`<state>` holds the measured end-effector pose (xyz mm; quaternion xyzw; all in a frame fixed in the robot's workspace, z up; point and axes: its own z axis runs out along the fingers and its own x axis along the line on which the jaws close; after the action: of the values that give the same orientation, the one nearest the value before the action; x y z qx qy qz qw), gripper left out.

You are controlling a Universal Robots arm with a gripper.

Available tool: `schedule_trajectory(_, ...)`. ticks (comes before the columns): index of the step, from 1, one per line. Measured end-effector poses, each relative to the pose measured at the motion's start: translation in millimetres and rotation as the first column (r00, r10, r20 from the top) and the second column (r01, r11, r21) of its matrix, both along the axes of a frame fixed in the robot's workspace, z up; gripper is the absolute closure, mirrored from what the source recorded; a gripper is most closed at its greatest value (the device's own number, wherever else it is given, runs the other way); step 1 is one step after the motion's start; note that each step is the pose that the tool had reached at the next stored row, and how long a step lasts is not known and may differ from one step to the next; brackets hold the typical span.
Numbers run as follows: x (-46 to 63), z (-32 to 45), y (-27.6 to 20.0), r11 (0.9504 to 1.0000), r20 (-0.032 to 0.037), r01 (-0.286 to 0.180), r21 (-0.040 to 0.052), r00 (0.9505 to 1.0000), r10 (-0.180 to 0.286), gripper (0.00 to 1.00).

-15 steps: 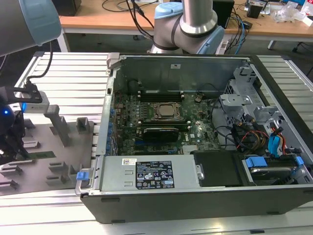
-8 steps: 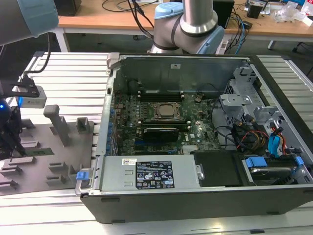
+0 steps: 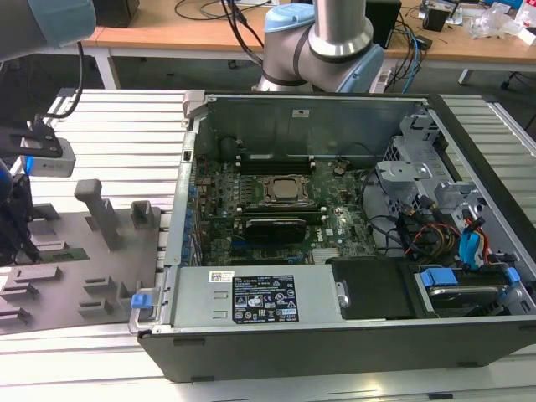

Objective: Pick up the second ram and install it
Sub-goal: 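Pick up the second ram and move it above second insertion slot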

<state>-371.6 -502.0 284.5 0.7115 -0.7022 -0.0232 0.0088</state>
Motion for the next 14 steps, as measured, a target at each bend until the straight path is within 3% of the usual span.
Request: schedule_trajectory(14,0.0,20.7,0.5,1.0000,0.0000,0.000,0.0001,1.0000,0.000,0.86)
